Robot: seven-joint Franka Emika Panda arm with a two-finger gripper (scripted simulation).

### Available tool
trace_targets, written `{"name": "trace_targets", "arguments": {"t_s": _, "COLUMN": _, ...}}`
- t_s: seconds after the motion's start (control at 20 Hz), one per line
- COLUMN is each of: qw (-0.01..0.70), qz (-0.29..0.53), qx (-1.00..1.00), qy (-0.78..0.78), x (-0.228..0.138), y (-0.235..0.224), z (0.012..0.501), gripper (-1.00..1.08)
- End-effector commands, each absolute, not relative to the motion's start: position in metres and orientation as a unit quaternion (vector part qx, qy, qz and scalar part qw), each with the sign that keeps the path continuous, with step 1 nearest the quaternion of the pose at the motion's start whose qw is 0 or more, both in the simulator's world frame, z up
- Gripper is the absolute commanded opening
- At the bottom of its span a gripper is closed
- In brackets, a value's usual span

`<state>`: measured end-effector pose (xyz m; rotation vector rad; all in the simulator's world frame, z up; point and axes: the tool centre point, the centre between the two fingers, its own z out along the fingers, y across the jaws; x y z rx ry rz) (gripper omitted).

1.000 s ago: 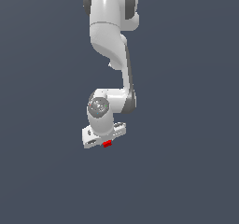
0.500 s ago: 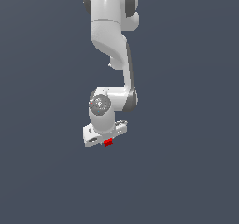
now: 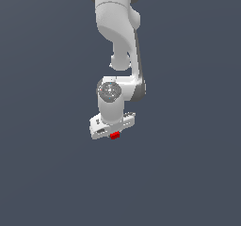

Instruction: Pick up the red cube and move it to a goal position.

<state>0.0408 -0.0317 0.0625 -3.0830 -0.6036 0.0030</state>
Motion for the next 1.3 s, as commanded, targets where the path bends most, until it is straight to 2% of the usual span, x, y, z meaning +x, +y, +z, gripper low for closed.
{"name": "trace_targets", "arguments": {"t_s": 0.0, "qw": 0.0, "qz": 0.0, "qx": -0.981, "qy": -0.193, "x": 0.031, "y": -0.019, "z": 0.078, "gripper": -1.0}}
{"name": "trace_targets", "arguments": {"t_s": 0.7, "qw": -0.001, "qz": 0.0, "qx": -0.981, "qy": -0.193, "x": -0.026, "y": 0.052, "z": 0.17, "gripper": -1.0}}
{"name": "trace_targets", "arguments": {"t_s": 1.25, "qw": 0.0, "qz": 0.0, "qx": -0.981, "qy": -0.193, "x": -0.04, "y": 0.074, "z": 0.197, "gripper": -1.0}}
